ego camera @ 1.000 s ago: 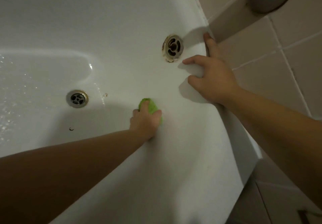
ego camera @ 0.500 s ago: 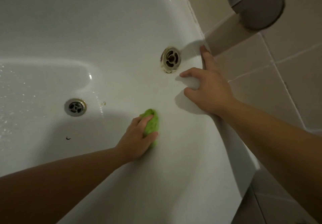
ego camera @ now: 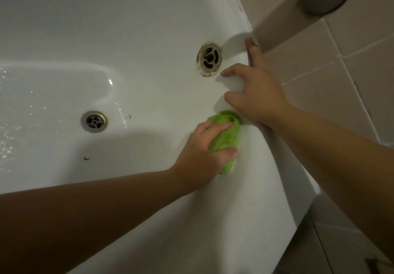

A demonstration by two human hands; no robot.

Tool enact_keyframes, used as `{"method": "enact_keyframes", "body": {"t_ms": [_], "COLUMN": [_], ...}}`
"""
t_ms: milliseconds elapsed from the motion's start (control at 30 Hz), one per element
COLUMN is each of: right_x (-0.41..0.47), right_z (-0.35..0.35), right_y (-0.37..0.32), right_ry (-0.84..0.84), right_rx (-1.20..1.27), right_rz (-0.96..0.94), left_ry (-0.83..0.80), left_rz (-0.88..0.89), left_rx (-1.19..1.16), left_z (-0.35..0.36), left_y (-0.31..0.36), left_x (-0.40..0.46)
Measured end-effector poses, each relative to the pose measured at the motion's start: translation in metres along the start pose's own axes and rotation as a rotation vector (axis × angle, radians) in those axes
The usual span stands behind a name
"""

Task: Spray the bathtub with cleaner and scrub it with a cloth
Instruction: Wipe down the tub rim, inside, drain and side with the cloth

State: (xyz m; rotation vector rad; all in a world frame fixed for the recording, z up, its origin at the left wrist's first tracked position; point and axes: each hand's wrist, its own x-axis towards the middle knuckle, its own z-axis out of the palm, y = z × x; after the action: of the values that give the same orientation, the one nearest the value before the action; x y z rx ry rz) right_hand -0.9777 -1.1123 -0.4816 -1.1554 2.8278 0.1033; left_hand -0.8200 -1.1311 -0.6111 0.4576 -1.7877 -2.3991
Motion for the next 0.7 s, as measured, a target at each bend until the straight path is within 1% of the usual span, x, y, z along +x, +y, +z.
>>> {"method": "enact_keyframes", "body": {"t_ms": [100, 167, 200, 267, 400, 467, 533, 600, 700], "right_x": [0.0, 0.001, 0.001, 0.002, 0.002, 0.001, 0.0, -0.001, -0.002], "right_z": [0.0, 0.0, 0.0, 0.0, 0.001, 0.001, 0.0, 0.0, 0.001], "right_y": [0.001, 0.001, 0.001, 0.0, 0.0, -0.001, -0.002, -0.004, -0.002], "right_ry": [0.003, 0.007, 0.007, 0.003, -0.001, -0.002, -0.004, -0.004, -0.012], "right_rx": [0.004, 0.007, 0.003, -0.018, -0.022, -0.006, -0.006, -0.011, 0.002], "right_rz": [-0.001, 0.002, 0.004, 0.007, 0.013, 0.01, 0.024, 0.03, 0.035], "left_ry": [-0.083, -0.087, -0.079, -0.063, -0.052, -0.054, -0.039, -0.008, -0.017], "left_rz": [0.135, 0.212, 0.212, 0.104, -0.224, -0.307, -0.355, -0.383, -0.337], "left_rx": [0.046, 0.127, 0.186, 0.288, 0.472, 0.548, 0.519, 0.374, 0.192], "left_z": [-0.004, -0.013, -0.018, -0.033, -0.077, -0.09, -0.088, -0.076, -0.053], "left_y": [0.0, -0.022, -0.035, -0.063, -0.127, -0.147, -0.147, -0.133, -0.091], "left_x": [-0.003, 0.002, 0.006, 0.012, 0.01, 0.007, 0.007, 0.006, 0.001]}}
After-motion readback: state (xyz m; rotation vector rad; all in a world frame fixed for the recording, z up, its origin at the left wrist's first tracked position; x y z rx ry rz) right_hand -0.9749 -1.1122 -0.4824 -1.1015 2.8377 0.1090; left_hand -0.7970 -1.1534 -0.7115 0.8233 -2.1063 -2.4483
